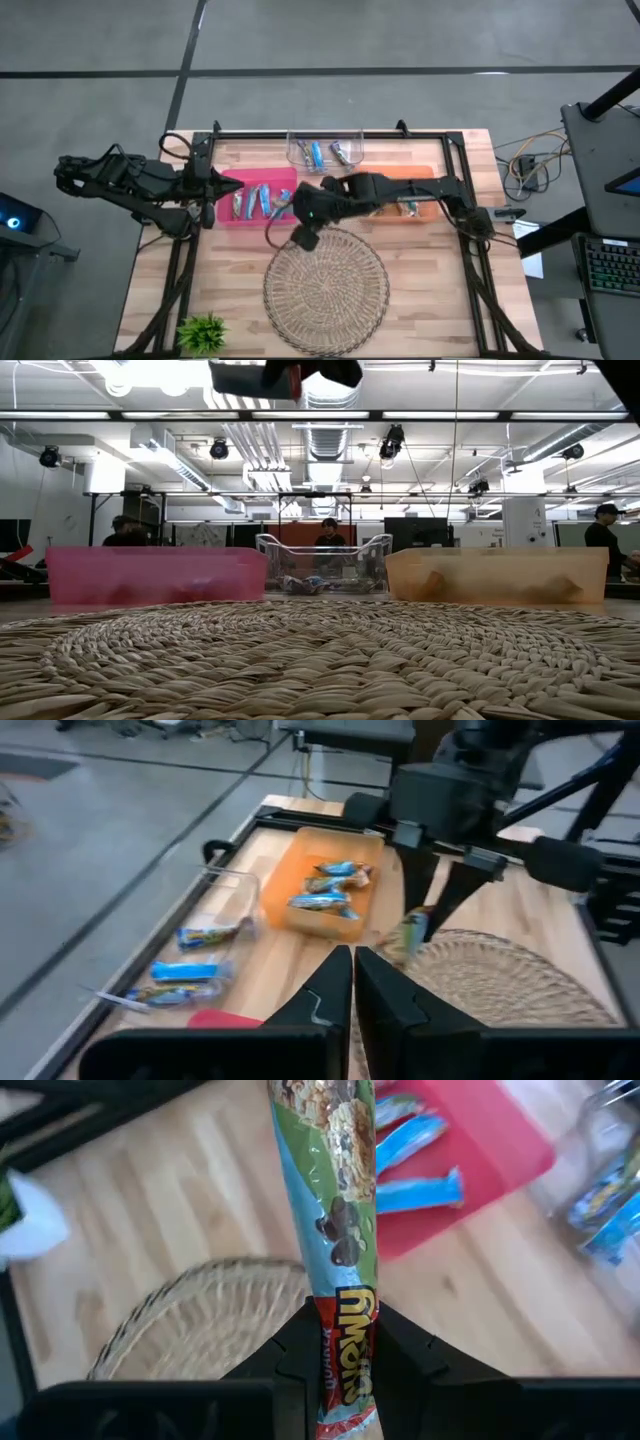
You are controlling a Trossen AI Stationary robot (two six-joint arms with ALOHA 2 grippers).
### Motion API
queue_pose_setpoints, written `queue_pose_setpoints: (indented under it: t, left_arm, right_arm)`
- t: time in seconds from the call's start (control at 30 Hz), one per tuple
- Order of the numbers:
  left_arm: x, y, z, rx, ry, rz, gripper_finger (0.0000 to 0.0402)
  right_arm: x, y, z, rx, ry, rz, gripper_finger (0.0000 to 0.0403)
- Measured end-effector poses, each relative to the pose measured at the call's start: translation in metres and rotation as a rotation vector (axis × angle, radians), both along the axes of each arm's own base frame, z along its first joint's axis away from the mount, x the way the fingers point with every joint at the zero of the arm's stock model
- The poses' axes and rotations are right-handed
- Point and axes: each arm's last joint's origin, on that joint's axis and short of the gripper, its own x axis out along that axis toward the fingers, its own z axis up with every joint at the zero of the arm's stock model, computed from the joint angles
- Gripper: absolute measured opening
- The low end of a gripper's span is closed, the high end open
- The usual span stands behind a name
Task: Pick and place Granola Bars by type
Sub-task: Put the red granola bar into the pink bin
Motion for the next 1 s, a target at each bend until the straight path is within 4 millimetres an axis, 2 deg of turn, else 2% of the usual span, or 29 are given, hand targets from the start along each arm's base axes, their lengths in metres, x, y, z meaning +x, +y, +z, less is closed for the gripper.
queue_pose_setpoints:
  t: [0.3, 0.7, 0.87, 1.0]
  left_arm:
    - [-0.007, 0.005, -0.003, 0.057, 0.032, 0.1, 0.0]
    - [-0.047, 0.015, -0.007, -0.03, -0.049, 0.065, 0.0]
    - [-0.065, 0.02, -0.006, -0.08, -0.102, 0.066, 0.0]
    - [-0.072, 0.022, -0.012, -0.088, -0.051, 0.068, 0.0]
  right_arm:
    - [0.007, -0.048, 0.002, -0.003, -0.041, -0.084, 0.0059]
    - [0.012, -0.102, 0.006, 0.061, -0.104, 0.03, 0.0059]
    - [0.013, -0.119, 0.008, 0.089, -0.155, 0.043, 0.0059]
    - [0.014, -0.13, 0.01, 0.094, -0.191, 0.011, 0.0059]
